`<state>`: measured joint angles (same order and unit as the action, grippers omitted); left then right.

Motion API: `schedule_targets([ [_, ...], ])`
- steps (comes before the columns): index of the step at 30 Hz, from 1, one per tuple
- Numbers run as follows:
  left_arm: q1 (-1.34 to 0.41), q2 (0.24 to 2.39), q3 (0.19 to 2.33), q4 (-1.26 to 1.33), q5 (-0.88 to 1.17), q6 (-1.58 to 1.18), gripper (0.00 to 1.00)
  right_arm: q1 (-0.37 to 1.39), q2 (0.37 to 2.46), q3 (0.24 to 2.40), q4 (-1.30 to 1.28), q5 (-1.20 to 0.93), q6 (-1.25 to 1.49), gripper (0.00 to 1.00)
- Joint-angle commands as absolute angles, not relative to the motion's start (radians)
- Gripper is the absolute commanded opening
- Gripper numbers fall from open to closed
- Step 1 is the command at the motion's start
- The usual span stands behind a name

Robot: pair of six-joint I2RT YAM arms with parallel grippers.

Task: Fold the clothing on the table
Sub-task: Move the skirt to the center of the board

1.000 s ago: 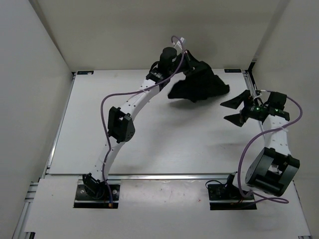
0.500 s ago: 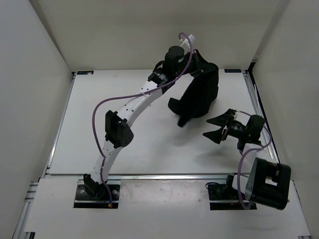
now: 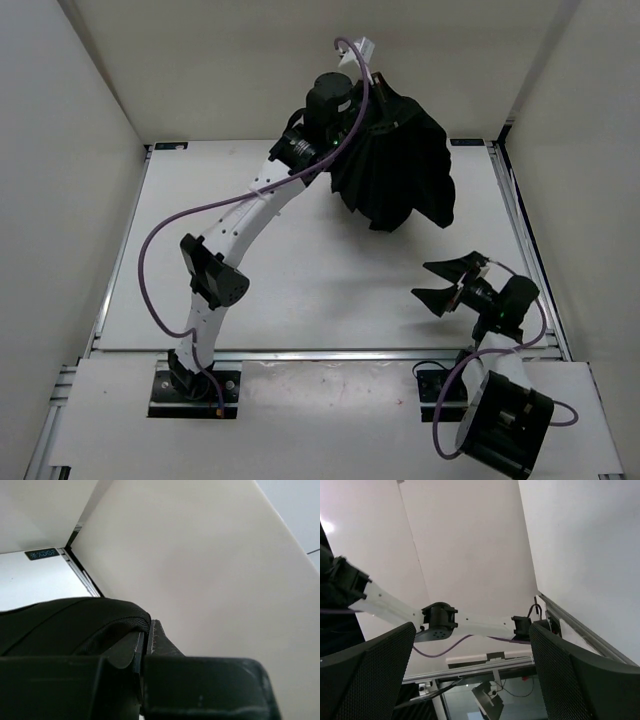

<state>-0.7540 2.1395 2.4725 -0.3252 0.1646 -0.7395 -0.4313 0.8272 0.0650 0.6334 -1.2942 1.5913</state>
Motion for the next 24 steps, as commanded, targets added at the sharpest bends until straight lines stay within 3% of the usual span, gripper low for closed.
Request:
schedule_targets([
  [1, -0.798, 2.040, 2.459, -0.343, 0.109, -0.683, 0.00, -0.393, 0.816, 0.052, 0.689, -1.246, 1.636, 0.99],
  [7, -0.810, 2.014, 2.442, -0.359, 0.095, -0.672, 0.00, -0.365, 0.873, 0.055, 0.886, -1.146, 1.784, 0.99],
  [11, -0.799, 2.011, 2.459, -0.388, 0.087, -0.667, 0.00, -0.356, 0.848, -0.095, 1.159, -1.003, 2.038, 0.99],
  [18, -0.767, 1.957, 2.425, -0.406, 0.086, -0.655, 0.00, -0.459, 0.724, -0.100, 0.971, -1.016, 1.989, 1.00],
  [24, -0.753, 1.930, 2.404, -0.423, 0.098, -0.643, 0.00, -0.450, 0.759, -0.104, 1.098, -0.931, 2.078, 0.99],
])
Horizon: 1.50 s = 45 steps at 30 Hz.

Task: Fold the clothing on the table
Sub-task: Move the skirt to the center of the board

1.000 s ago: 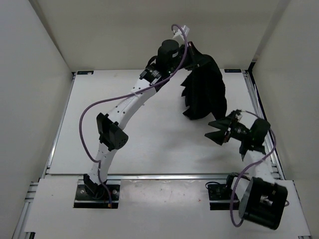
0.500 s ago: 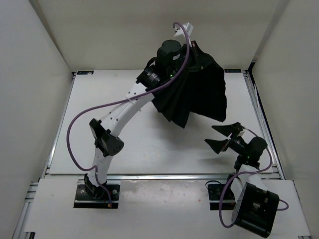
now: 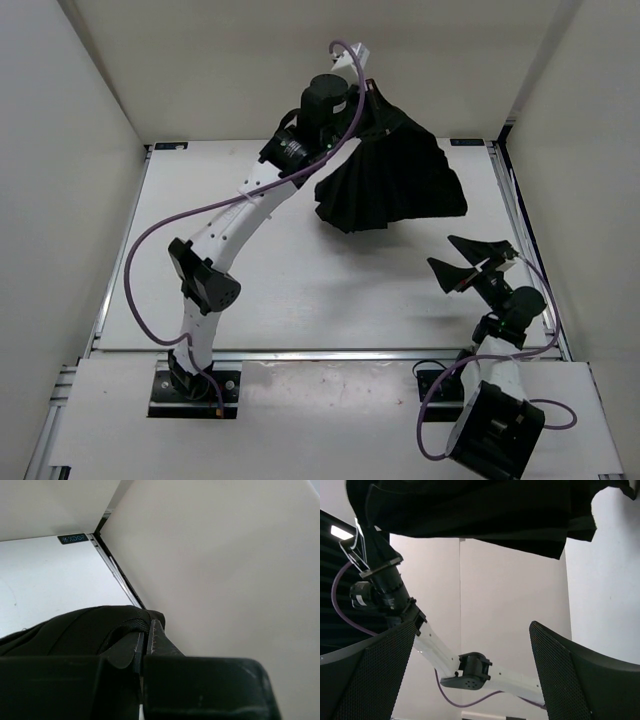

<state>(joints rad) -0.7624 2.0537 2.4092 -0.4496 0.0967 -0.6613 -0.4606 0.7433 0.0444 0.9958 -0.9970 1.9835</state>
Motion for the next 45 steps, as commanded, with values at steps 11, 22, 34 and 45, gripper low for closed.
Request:
schedule_targets([
  [11, -0.736, 1.898, 2.375, -0.423, 0.123, -0.658, 0.00, -0.448, 0.814, -0.120, 0.972, -0.845, 2.057, 0.97],
  [22, -0.716, 1.882, 2.353, -0.425, 0.147, -0.655, 0.00, -0.224, 1.060, -0.113, 1.350, -0.759, 2.396, 0.99],
  [34, -0.710, 1.861, 2.352, -0.443, 0.175, -0.655, 0.00, -0.126, 1.298, -0.078, 1.681, -0.609, 2.634, 0.95],
  [45, -0.707, 1.844, 2.347, -0.440, 0.181, -0.655, 0.00, -0.205, 1.403, 0.124, 1.536, -0.791, 2.444, 0.04],
])
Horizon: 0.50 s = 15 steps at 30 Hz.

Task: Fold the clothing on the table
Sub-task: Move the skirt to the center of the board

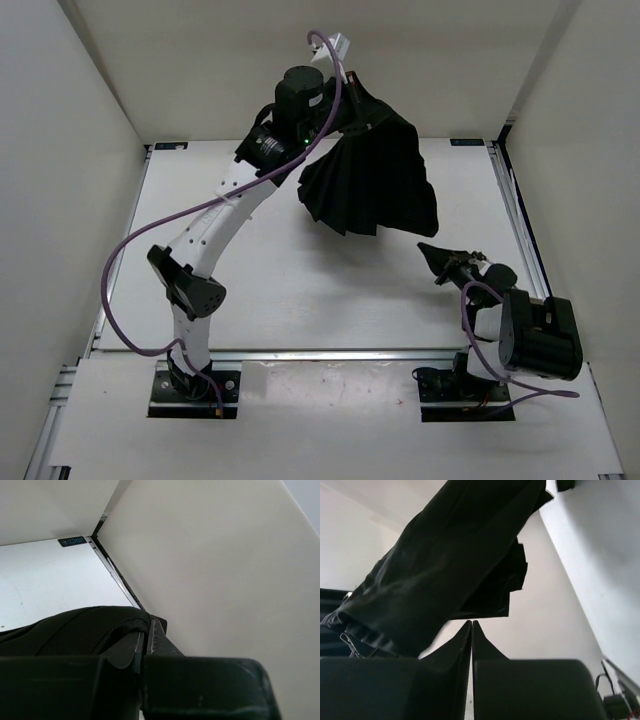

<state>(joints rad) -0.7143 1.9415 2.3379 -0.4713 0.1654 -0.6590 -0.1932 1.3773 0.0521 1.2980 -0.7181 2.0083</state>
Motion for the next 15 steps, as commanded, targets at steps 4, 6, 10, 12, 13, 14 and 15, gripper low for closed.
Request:
schedule_targets([
  [4, -0.693, 1.844, 2.352, -0.460, 0.184, -0.657, 0.00, -0.228, 1.447, 0.224, 1.532, -0.857, 2.390, 0.22],
  [6, -0.684, 1.838, 2.349, -0.472, 0.173, -0.655, 0.00, -0.259, 1.408, 0.286, 1.473, -0.928, 2.300, 0.36],
  [10, -0.673, 1.818, 2.310, -0.483, 0.169, -0.627, 0.00, -0.287, 1.310, 0.437, 1.097, -1.107, 1.952, 0.45],
  [12, -0.663, 1.804, 2.275, -0.468, 0.161, -0.629, 0.00, -0.253, 1.287, 0.509, 0.818, -1.147, 1.761, 0.50],
  [13, -0.666, 1.801, 2.276, -0.466, 0.163, -0.629, 0.00, -0.249, 1.284, 0.555, 0.730, -1.161, 1.603, 0.58],
  [14, -0.661, 1.802, 2.279, -0.472, 0.161, -0.627, 0.00, -0.241, 1.284, 0.595, 0.533, -1.161, 1.519, 0.62],
  [15, -0.655, 1.804, 2.281, -0.477, 0.169, -0.629, 0.00, -0.233, 1.282, 0.657, 0.417, -1.146, 1.349, 0.63],
])
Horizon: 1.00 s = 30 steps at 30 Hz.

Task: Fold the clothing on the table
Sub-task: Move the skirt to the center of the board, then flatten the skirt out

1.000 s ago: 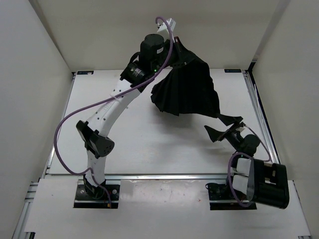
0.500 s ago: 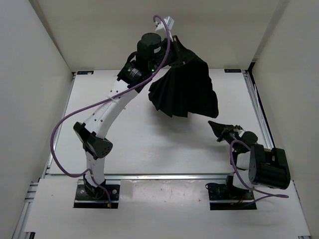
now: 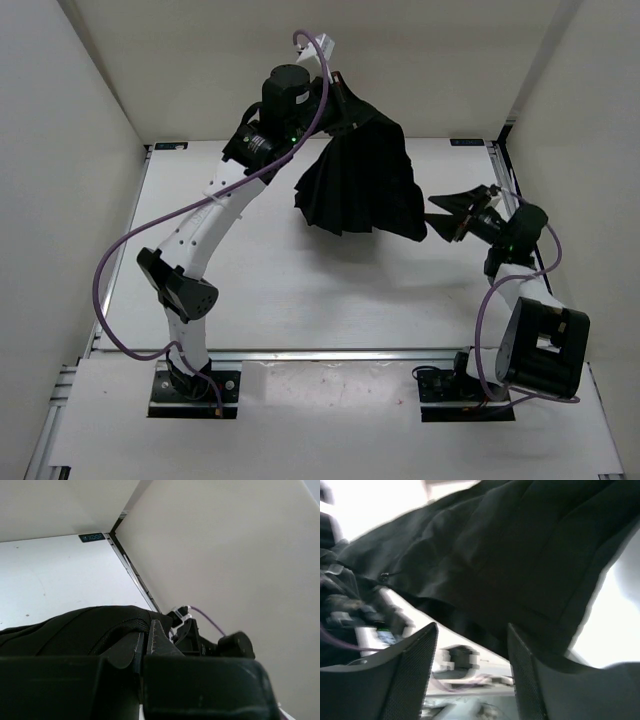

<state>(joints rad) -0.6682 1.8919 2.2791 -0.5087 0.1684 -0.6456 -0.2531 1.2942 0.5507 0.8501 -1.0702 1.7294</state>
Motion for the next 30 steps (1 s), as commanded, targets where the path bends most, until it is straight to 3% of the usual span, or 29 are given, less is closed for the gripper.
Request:
schedule_targets([
  [1, -0.653, 1.810, 2.289, -0.480, 0.161, -0.618, 0.00, -0.227, 1.288, 0.742, 0.188, -1.114, 1.157, 0.67],
  [3, -0.649, 1.810, 2.292, -0.476, 0.166, -0.624, 0.00, -0.197, 1.311, 0.866, -0.224, -0.973, 0.915, 0.74],
  [8, -0.637, 1.809, 2.283, -0.460, 0.181, -0.629, 0.00, -0.175, 1.324, 1.021, -0.503, -0.755, 0.649, 0.72],
  [14, -0.634, 1.812, 2.276, -0.456, 0.176, -0.635, 0.00, -0.089, 1.301, 1.068, -0.604, -0.605, 0.532, 0.71],
  [30, -0.626, 1.825, 2.276, -0.463, 0.183, -0.641, 0.00, -0.081, 1.192, 1.023, -0.577, -0.568, 0.549, 0.68],
])
